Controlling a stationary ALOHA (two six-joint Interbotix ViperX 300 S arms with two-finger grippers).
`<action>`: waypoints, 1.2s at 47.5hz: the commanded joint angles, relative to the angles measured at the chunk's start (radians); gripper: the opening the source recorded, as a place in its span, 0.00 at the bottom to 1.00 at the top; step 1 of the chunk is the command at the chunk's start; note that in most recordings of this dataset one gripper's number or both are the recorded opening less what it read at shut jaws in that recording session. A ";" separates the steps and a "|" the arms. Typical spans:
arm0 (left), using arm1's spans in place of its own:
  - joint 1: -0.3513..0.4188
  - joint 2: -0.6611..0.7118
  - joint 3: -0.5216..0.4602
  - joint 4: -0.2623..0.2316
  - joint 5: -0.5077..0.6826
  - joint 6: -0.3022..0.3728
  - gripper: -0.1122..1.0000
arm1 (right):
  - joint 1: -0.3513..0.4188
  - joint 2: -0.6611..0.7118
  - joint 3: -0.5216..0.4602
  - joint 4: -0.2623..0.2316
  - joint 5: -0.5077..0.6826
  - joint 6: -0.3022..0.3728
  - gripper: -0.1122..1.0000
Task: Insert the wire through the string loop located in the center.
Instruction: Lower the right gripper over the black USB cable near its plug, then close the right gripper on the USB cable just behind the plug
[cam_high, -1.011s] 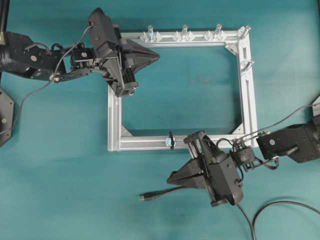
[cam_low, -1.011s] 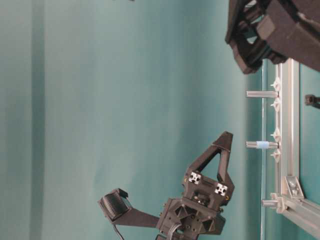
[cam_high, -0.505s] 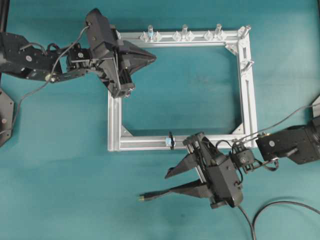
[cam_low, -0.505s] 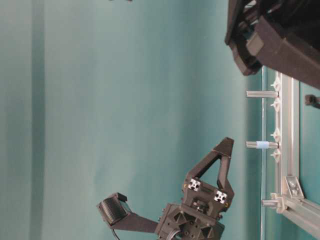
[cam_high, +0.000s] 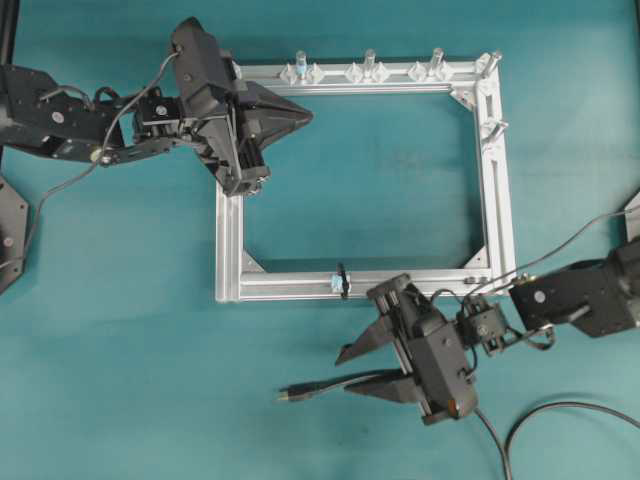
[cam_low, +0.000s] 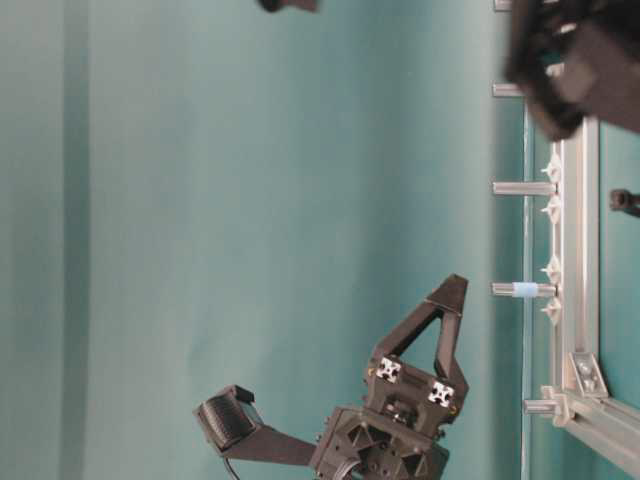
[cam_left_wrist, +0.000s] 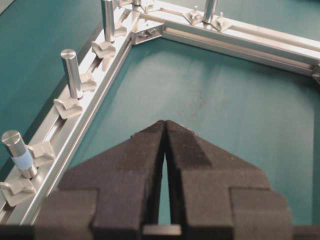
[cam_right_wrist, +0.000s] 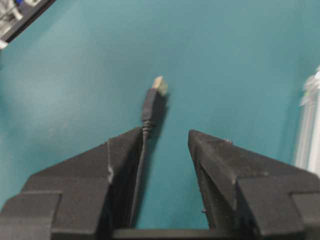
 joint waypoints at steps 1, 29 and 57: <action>-0.003 -0.023 -0.011 0.003 -0.003 -0.006 0.11 | 0.018 0.008 -0.034 0.002 -0.005 0.009 0.52; -0.012 -0.023 -0.008 0.003 0.025 -0.009 0.11 | 0.020 0.121 -0.101 0.002 0.041 0.020 0.52; -0.012 -0.025 -0.003 0.003 0.025 -0.008 0.11 | 0.018 0.155 -0.112 0.005 0.081 0.020 0.52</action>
